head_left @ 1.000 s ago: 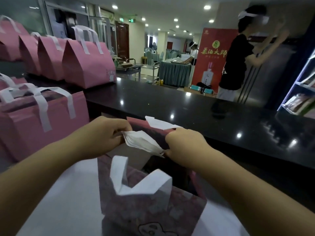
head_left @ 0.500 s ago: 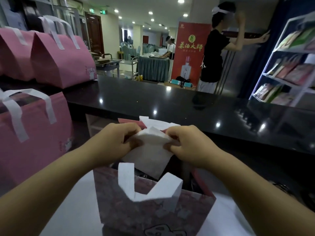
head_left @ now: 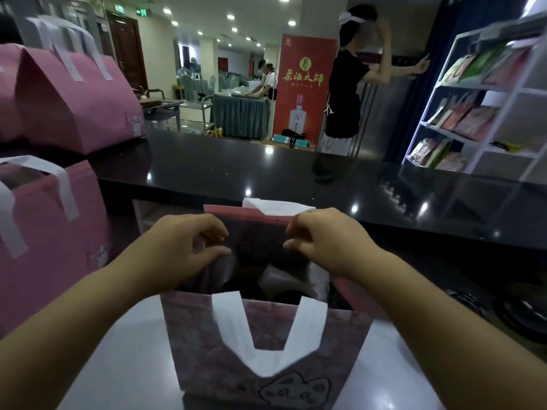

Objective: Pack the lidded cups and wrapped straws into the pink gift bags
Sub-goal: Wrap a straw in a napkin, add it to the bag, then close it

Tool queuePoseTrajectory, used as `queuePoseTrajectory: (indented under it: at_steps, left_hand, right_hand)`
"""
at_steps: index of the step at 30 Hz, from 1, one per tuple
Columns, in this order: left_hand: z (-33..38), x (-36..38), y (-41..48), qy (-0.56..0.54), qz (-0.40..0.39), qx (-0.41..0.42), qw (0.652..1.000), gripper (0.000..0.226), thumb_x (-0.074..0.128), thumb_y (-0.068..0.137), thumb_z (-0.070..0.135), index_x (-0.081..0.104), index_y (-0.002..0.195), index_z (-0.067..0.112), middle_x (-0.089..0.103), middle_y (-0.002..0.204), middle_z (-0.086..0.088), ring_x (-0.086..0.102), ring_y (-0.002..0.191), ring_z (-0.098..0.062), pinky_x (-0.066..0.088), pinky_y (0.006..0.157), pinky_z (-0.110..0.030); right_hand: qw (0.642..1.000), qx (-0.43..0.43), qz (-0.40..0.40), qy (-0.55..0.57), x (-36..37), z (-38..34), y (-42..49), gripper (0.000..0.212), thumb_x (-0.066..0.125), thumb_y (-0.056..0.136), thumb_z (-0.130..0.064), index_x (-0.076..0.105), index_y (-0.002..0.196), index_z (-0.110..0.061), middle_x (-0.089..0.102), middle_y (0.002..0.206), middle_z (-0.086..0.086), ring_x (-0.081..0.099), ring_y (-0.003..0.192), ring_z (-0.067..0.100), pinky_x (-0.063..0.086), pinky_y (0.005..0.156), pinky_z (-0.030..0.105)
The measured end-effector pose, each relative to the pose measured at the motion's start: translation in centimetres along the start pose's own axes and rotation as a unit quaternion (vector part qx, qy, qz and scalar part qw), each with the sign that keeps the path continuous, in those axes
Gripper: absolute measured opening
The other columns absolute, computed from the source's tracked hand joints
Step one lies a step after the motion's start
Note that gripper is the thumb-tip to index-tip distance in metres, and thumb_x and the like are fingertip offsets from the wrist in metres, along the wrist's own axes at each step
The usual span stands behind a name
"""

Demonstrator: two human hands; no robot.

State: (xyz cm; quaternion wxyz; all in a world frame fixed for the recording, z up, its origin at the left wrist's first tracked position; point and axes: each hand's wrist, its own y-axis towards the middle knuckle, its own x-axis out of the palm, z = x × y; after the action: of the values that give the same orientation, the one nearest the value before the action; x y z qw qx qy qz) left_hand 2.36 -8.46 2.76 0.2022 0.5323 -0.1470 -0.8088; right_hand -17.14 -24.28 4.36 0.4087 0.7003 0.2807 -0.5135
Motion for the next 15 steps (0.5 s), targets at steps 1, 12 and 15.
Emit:
queuePoseTrajectory:
  at_steps: [1, 12, 15]
  left_hand:
    - [0.0, -0.1, -0.1, -0.008, 0.003, -0.002, 1.0, 0.022, 0.072, 0.073, 0.034, 0.066, 0.094, 0.027, 0.065, 0.085, 0.018, 0.06, 0.077, 0.004, 0.049, 0.069, -0.015]
    - [1.1, -0.5, -4.5, -0.068, 0.011, -0.057, 0.996, 0.07, 0.059, 0.052, 0.071, 0.047, 0.11, 0.034, 0.047, 0.099, 0.02, 0.051, 0.089, -0.002, 0.039, 0.069, -0.017]
    - [0.7, 0.0, -5.2, -0.053, -0.052, -0.102, 0.992, 0.085, 0.062, 0.047, 0.075, 0.043, 0.12, 0.034, 0.043, 0.112, 0.014, 0.05, 0.098, -0.006, 0.042, 0.074, -0.024]
  right_hand:
    - [0.999, 0.005, 0.013, 0.038, -0.5, -0.1, -0.4, 0.015, 0.065, 0.083, -0.041, 0.066, 0.093, -0.029, 0.065, 0.089, -0.008, 0.061, 0.081, 0.014, 0.052, 0.071, 0.033]
    - [0.984, 0.119, 0.081, 0.103, -2.0, -1.5, -9.2, 0.062, 0.058, 0.066, -0.069, 0.059, 0.113, -0.03, 0.055, 0.09, -0.021, 0.054, 0.08, 0.0, 0.048, 0.067, 0.021]
    - [0.982, 0.168, 0.009, 0.084, -1.4, -1.6, -11.3, 0.079, 0.056, 0.062, -0.077, 0.048, 0.127, -0.032, 0.049, 0.109, -0.019, 0.051, 0.095, 0.003, 0.049, 0.08, 0.026]
